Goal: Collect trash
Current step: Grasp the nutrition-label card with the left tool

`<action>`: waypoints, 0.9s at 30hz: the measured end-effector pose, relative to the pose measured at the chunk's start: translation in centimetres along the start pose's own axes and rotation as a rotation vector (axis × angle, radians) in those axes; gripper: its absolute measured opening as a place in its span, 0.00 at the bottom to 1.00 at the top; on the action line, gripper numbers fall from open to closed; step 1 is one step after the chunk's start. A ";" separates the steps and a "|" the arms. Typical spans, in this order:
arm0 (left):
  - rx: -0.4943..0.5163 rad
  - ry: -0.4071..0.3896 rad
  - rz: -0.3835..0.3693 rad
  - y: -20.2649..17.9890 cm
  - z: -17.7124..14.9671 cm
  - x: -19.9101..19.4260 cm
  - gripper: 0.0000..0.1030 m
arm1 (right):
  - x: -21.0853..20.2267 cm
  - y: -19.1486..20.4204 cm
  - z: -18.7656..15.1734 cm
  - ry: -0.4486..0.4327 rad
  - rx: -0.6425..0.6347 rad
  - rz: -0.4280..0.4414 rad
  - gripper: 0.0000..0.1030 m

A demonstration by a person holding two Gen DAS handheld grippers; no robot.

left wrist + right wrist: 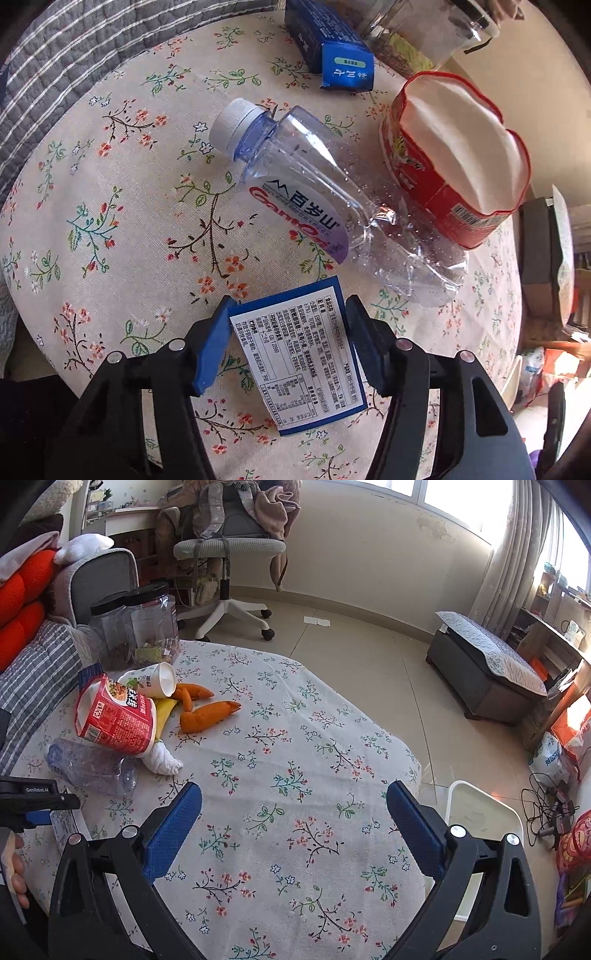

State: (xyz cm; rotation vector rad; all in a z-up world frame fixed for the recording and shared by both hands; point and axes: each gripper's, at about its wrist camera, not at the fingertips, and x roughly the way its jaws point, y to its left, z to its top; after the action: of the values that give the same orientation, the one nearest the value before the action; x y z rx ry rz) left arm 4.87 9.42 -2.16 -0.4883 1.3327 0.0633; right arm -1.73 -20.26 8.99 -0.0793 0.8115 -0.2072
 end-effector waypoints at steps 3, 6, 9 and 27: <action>0.119 -0.079 0.053 -0.9 0.1 -2.1 0.59 | 0.1 0.4 -0.2 0.009 -0.018 0.006 0.93; 0.216 -0.087 0.127 -1.1 1.1 -2.0 0.59 | 0.3 0.7 -0.3 0.016 -0.026 0.009 0.93; 0.176 -0.050 0.170 0.0 2.0 -0.4 0.61 | 0.3 0.9 -0.4 0.015 -0.035 0.013 0.93; 0.190 -0.142 0.101 0.8 1.2 -4.3 0.57 | 0.1 7.3 -0.1 -0.017 -0.337 0.227 0.93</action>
State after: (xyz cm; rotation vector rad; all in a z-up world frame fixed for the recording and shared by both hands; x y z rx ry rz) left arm 4.66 11.56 1.82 -0.2511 1.2092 0.0529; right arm -0.63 -13.14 7.77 -0.3039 0.8260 0.1456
